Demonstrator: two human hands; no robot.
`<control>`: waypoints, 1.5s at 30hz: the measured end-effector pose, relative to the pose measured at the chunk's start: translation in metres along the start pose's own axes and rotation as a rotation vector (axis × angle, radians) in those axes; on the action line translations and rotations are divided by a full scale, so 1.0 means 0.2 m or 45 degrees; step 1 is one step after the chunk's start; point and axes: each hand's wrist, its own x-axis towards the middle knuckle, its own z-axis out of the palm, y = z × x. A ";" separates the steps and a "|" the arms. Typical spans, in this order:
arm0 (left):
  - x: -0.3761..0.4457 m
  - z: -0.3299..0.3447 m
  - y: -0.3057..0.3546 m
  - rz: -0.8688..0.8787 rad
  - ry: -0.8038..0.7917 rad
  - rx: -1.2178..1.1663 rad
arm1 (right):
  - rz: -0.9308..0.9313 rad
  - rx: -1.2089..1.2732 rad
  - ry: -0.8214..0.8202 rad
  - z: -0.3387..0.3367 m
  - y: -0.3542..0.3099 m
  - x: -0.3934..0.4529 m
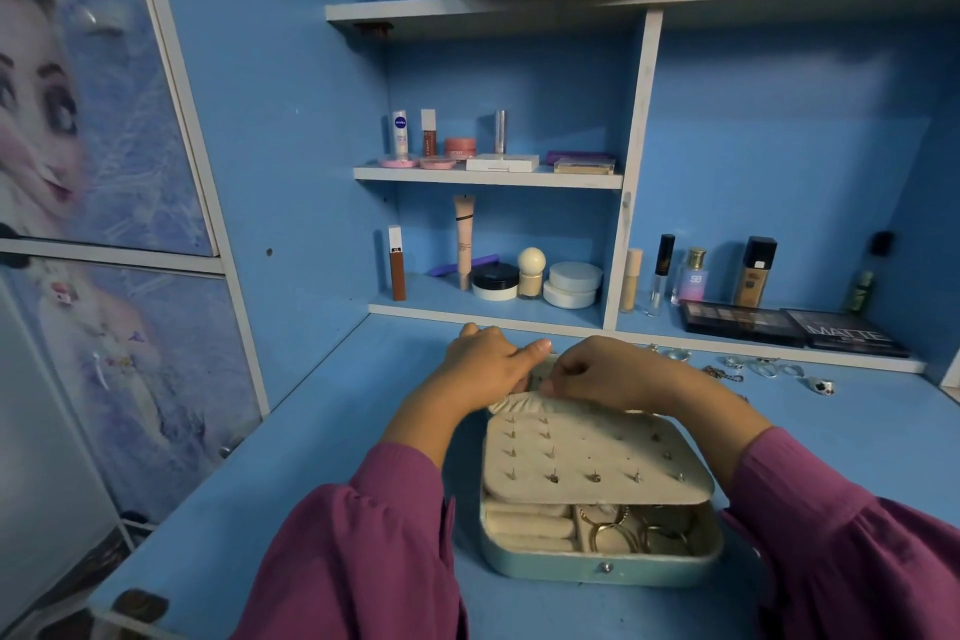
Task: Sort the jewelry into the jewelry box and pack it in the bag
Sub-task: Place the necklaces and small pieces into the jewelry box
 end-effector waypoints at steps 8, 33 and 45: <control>-0.01 0.00 0.00 0.016 0.057 -0.012 | 0.049 0.033 -0.008 0.00 0.00 0.00; -0.02 -0.02 0.00 0.025 0.091 0.012 | 0.081 0.034 0.072 -0.02 0.04 0.02; -0.04 0.02 0.07 -0.004 0.236 -0.562 | 0.405 0.046 0.237 -0.19 0.39 -0.06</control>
